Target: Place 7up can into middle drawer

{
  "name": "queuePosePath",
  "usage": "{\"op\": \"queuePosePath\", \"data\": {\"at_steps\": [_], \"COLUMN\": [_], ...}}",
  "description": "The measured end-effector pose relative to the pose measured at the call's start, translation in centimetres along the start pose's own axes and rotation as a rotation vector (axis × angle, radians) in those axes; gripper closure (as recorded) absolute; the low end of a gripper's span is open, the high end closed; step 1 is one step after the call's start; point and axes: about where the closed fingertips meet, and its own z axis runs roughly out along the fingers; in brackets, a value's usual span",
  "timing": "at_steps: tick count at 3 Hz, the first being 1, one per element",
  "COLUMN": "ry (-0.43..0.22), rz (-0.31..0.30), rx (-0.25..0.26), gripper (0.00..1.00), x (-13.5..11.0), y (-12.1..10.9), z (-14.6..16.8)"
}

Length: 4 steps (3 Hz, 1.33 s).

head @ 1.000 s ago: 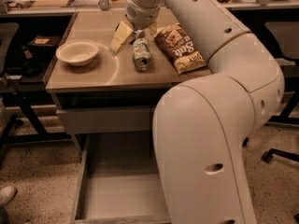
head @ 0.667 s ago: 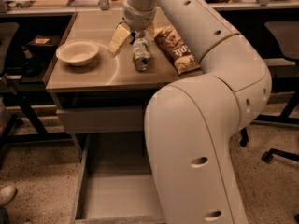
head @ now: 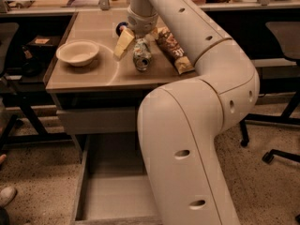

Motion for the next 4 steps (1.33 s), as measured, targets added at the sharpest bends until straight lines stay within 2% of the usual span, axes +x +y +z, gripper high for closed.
{"op": "queuePosePath", "data": {"at_steps": [1, 2, 3, 4], "ry": [0.018, 0.036, 0.036, 0.036], "rz": [0.025, 0.037, 0.038, 0.038], "rx": [0.026, 0.023, 0.023, 0.023], "gripper": [0.0, 0.0, 0.18, 0.41], "x": [1.2, 2.0, 2.0, 2.0], "y": [-2.1, -2.9, -2.9, -2.9], "z": [0.7, 2.0, 2.1, 2.1]}}
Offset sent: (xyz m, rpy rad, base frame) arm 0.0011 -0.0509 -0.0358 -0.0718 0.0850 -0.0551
